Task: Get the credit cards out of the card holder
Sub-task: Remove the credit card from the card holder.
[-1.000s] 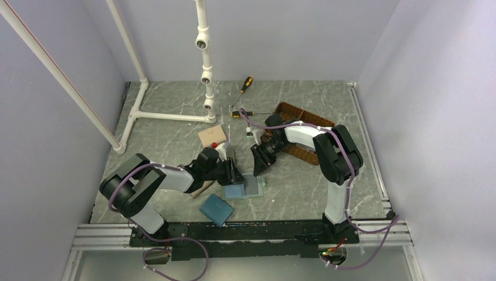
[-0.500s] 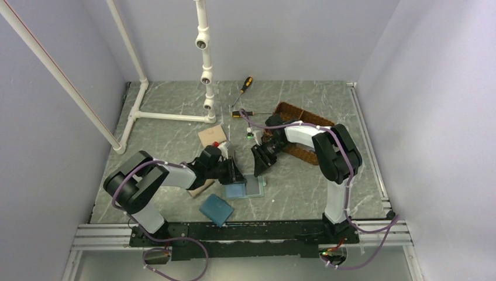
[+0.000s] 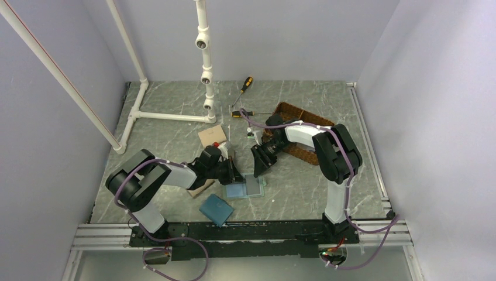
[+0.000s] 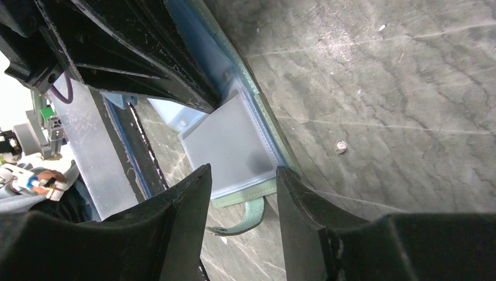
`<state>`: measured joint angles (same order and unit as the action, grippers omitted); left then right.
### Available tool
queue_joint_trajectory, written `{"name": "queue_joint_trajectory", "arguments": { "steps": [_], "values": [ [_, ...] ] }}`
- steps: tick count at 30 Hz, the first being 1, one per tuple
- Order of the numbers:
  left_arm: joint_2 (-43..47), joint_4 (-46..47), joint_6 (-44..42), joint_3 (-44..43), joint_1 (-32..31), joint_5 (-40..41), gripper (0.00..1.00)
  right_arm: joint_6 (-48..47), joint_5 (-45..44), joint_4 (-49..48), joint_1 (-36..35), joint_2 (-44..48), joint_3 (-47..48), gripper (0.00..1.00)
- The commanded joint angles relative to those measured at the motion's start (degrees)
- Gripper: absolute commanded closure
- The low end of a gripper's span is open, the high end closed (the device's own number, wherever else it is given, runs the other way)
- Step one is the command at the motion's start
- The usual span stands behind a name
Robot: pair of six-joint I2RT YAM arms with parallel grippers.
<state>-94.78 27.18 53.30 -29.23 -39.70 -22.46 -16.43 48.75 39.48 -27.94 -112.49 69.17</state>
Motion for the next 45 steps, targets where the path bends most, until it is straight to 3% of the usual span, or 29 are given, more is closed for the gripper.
{"name": "queue_joint_trajectory", "arguments": {
  "steps": [1, 34, 45],
  "values": [
    [-3.84, -2.49, -1.50, 2.40, -0.24, 5.32, 1.00, -1.73, -0.76, -0.11, 0.49, 1.65, 0.97, 0.52],
    [-3.92, 0.08, -1.44, 3.79, 0.16, 4.45, 1.00, -2.74, -1.99, 0.40, 0.51, 2.80, 0.88, 0.45],
    [-3.74, 1.03, -1.27, 4.17, 0.15, 4.11, 1.00, -3.17, 3.28, 1.55, -0.85, 1.57, 1.23, 0.56]
  ]
}}
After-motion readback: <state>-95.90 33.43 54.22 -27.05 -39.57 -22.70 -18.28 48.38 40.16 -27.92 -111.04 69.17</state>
